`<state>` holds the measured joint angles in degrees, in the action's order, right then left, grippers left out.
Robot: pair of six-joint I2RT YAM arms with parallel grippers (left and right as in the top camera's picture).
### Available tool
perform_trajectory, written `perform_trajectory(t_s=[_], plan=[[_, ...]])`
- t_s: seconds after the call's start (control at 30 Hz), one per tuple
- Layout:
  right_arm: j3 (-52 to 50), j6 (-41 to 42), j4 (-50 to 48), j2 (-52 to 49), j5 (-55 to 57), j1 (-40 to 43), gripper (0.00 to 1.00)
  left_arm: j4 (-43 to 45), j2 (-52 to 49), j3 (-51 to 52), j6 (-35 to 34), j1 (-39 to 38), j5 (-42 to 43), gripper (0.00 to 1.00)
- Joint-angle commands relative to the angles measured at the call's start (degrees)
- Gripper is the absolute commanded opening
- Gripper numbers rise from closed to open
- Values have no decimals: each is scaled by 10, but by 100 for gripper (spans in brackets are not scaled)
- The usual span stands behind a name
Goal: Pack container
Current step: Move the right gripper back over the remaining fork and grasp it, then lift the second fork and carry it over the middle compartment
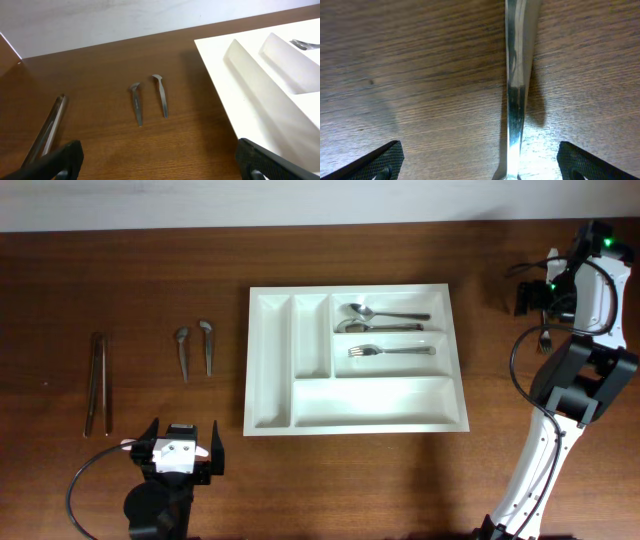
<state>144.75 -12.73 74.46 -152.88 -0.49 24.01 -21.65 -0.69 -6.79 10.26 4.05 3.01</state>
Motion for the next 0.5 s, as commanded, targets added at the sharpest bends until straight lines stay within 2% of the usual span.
perform_trajectory(t_s=[0.0,0.47], plan=[[-19,-8,-7,-5,5,9,99,2,3,3,-5,2,6,99],[-50,-8,-37,-6,5,9,99,2,3,3,-5,2,6,99]])
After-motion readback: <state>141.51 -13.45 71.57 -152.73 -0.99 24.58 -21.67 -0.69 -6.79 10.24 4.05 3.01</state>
